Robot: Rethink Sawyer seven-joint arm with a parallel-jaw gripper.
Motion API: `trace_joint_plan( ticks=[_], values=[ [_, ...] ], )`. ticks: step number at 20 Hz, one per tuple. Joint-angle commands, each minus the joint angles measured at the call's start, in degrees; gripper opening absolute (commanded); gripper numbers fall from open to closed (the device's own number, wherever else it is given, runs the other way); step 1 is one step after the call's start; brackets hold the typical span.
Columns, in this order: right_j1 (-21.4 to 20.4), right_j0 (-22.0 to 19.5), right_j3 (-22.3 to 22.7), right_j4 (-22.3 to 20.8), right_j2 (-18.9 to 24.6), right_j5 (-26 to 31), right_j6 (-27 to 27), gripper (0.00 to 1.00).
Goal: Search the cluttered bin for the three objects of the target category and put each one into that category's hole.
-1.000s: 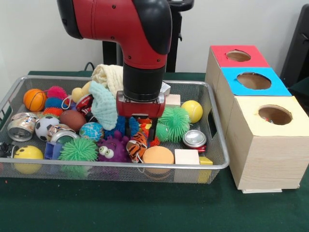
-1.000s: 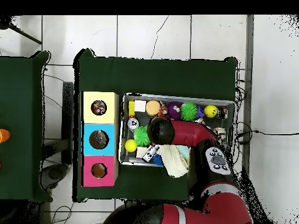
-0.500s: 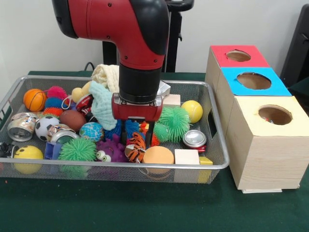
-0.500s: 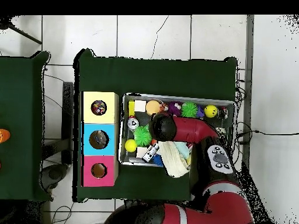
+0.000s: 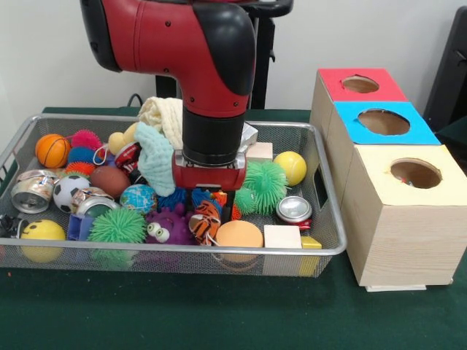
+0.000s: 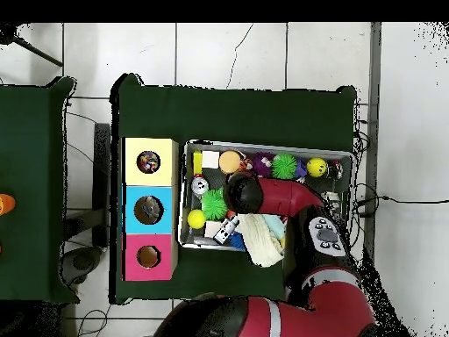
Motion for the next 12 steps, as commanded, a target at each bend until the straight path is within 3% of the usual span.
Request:
trace_joint_plan(
  ticks=[1, 12],
  values=[
    [3.50, -1.28, -2.16, -1.13, 3.97, -2.29, 4.58, 1.00],
    [2.69, -1.08, -2.06, -1.31, 3.33, -1.59, 4.29, 1.00]
  ],
)
